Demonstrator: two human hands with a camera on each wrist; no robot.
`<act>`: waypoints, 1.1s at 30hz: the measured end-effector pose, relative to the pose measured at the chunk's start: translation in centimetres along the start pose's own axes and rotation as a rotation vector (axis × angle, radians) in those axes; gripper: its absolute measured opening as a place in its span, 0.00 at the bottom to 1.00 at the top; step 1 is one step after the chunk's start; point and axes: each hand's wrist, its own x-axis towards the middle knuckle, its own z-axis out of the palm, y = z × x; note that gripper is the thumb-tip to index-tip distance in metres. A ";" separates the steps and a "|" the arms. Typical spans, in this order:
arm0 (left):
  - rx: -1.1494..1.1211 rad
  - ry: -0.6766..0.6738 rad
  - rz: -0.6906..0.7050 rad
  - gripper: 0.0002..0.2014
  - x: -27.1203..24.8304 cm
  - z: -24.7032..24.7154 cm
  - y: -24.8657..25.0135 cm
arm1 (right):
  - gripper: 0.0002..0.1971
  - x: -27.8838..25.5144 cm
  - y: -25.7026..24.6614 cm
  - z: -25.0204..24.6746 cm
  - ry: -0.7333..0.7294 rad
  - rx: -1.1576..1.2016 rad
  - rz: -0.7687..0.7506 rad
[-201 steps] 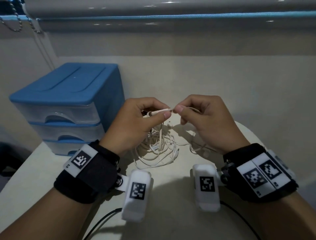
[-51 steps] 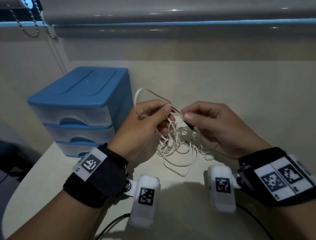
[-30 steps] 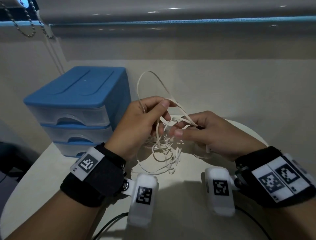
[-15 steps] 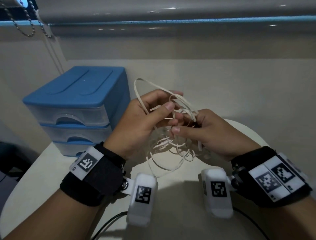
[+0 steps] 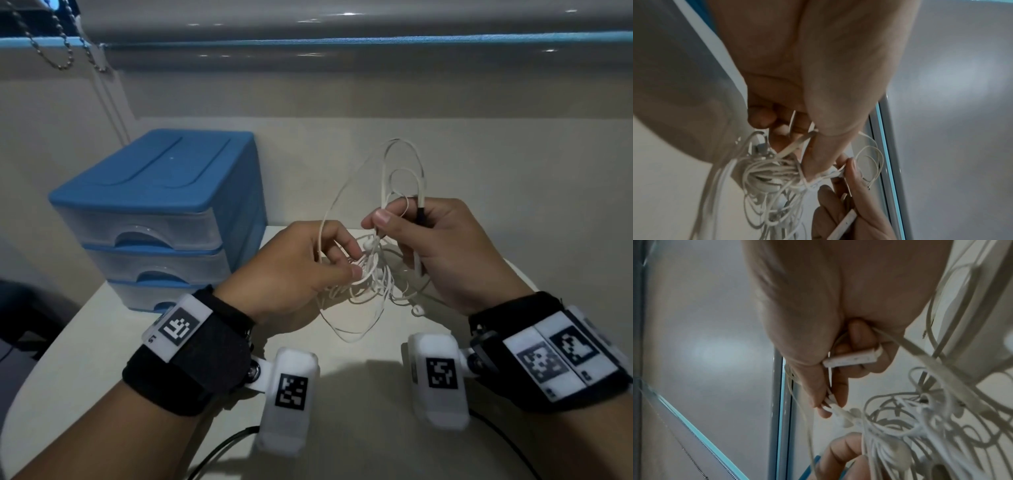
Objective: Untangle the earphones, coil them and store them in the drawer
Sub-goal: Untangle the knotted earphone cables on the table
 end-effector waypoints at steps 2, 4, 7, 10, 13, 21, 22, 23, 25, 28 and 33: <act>0.010 0.056 -0.023 0.06 0.1 -0.1 -0.1 | 0.11 0.2 0.0 -0.1 0.033 0.008 0.001; 0.047 0.086 -0.026 0.04 0.1 -0.1 0.0 | 0.10 0.4 0.2 -0.2 0.062 -0.034 -0.015; 0.078 0.093 -0.019 0.02 0.2 -0.2 0.1 | 0.10 0.6 0.3 -0.4 0.104 -0.069 -0.051; 0.079 0.094 -0.016 0.02 0.2 -0.2 0.0 | 0.10 0.6 0.4 -0.5 0.121 -0.060 -0.053; 0.081 0.095 0.007 0.02 0.1 -0.1 0.1 | 0.10 0.4 0.5 -0.3 0.111 -0.032 0.018; 0.036 0.015 0.021 0.09 0.0 0.1 0.3 | 0.08 0.6 0.5 -0.6 0.011 0.028 0.054; 0.037 0.009 0.026 0.10 -0.1 0.1 0.3 | 0.08 0.6 0.5 -0.6 -0.016 0.033 0.055; 0.041 0.008 0.029 0.11 0.0 0.1 0.2 | 0.09 0.5 0.5 -0.7 -0.037 0.044 0.059; 0.046 0.009 0.031 0.11 0.0 0.1 0.2 | 0.09 0.5 0.3 -0.8 -0.069 0.074 0.057; 0.048 0.027 0.031 0.08 0.0 0.0 0.2 | 0.10 0.5 0.1 -1.0 -0.103 0.099 0.061; 0.115 0.119 0.033 0.05 0.4 -0.3 -0.3 | 0.10 0.8 0.3 -0.9 -0.066 0.040 0.127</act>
